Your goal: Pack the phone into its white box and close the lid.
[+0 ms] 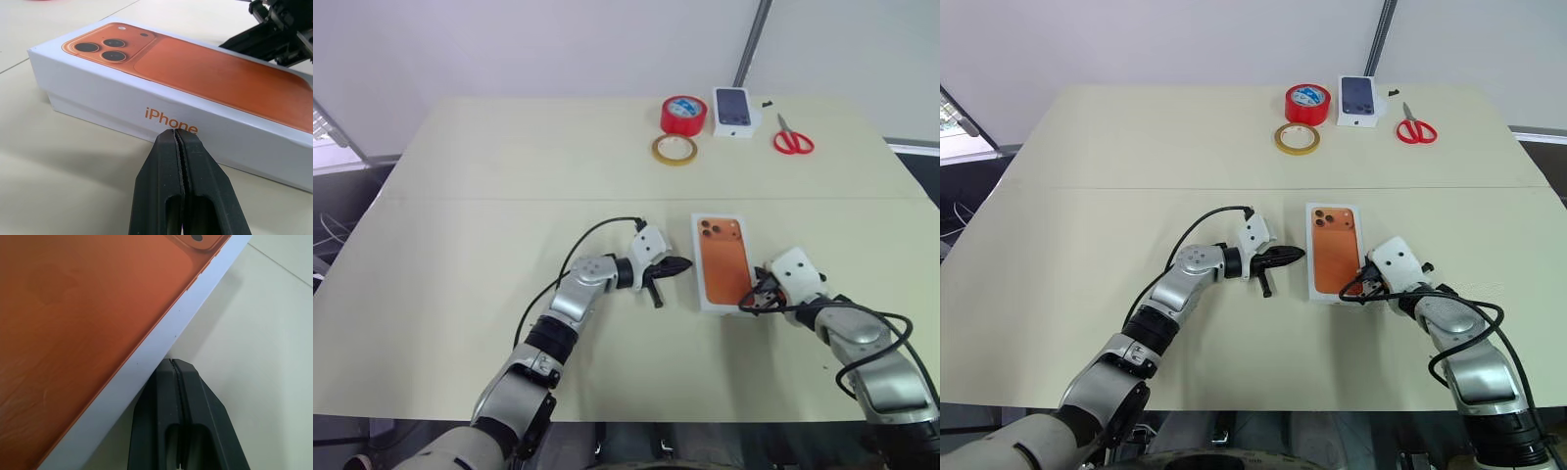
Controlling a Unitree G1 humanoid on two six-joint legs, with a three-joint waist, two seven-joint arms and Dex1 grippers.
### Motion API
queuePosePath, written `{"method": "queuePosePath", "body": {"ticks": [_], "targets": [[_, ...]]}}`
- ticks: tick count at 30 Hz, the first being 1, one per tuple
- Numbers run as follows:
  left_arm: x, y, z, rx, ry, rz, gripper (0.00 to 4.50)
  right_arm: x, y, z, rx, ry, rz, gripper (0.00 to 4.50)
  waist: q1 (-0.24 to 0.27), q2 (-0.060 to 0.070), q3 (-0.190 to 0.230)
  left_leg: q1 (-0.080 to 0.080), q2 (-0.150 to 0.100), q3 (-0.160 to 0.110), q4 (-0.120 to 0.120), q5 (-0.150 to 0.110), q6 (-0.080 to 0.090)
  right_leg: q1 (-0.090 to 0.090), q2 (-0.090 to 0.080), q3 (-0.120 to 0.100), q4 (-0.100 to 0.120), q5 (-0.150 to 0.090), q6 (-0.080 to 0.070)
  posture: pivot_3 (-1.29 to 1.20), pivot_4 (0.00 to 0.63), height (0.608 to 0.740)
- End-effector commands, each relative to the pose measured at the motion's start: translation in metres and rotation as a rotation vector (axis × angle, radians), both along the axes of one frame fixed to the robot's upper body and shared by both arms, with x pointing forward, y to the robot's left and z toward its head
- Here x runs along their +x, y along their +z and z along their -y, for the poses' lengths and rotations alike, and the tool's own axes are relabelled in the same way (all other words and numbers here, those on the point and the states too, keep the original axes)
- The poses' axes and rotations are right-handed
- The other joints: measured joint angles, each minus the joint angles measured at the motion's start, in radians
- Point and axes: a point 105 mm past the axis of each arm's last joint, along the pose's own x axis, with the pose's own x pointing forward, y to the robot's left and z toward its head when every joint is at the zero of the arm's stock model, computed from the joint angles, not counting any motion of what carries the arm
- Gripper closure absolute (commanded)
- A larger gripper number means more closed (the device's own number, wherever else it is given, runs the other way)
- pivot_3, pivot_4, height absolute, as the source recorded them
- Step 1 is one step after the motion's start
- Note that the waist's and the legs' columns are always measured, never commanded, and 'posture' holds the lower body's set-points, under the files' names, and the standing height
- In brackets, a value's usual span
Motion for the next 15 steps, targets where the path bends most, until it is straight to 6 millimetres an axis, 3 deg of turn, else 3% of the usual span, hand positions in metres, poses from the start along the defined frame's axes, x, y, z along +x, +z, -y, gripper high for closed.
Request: {"method": "queuePosePath", "body": {"ticks": [1, 5, 9, 12, 15], "targets": [[-0.001, 0.013, 0.003, -0.024, -0.015, 0.054, 4.45, 0.005, 0.012, -0.001, -0.021, 0.016, 0.050, 4.49, 0.000, 0.000, 0.000, 0.000, 0.000, 0.000, 0.000, 0.000, 0.000, 0.000, 0.000, 0.000, 0.000, 0.000, 0.000, 0.00, 0.150, 0.740], [0.007, 0.030, -0.004, -0.093, 0.026, 0.052, 4.45, 0.011, 0.032, 0.022, -0.025, -0.059, 0.123, 4.49, 0.000, 0.000, 0.000, 0.000, 0.000, 0.000, 0.000, 0.000, 0.000, 0.000, 0.000, 0.000, 0.000, 0.000, 0.000, 0.00, 0.150, 0.740], [0.016, 0.054, 0.002, -0.158, 0.048, 0.088, 4.45, 0.021, 0.052, 0.029, 0.006, -0.082, 0.201, 4.49, 0.000, 0.000, 0.000, 0.000, 0.000, 0.000, 0.000, 0.000, 0.000, 0.000, 0.000, 0.000, 0.000, 0.000, 0.000, 0.00, 0.150, 0.740], [0.019, 0.065, 0.012, -0.173, 0.044, 0.115, 4.45, 0.025, 0.067, 0.016, 0.045, -0.026, 0.250, 4.49, 0.000, 0.000, 0.000, 0.000, 0.000, 0.000, 0.000, 0.000, 0.000, 0.000, 0.000, 0.000, 0.000, 0.000, 0.000, 0.00, 0.150, 0.740], [0.020, 0.061, 0.022, -0.145, 0.029, 0.133, 4.45, 0.021, 0.070, -0.008, 0.151, 0.075, 0.233, 4.49, 0.000, 0.000, 0.000, 0.000, 0.000, 0.000, 0.000, 0.000, 0.000, 0.000, 0.000, 0.000, 0.001, 0.000, 0.000, 0.00, 0.150, 0.740]]}}
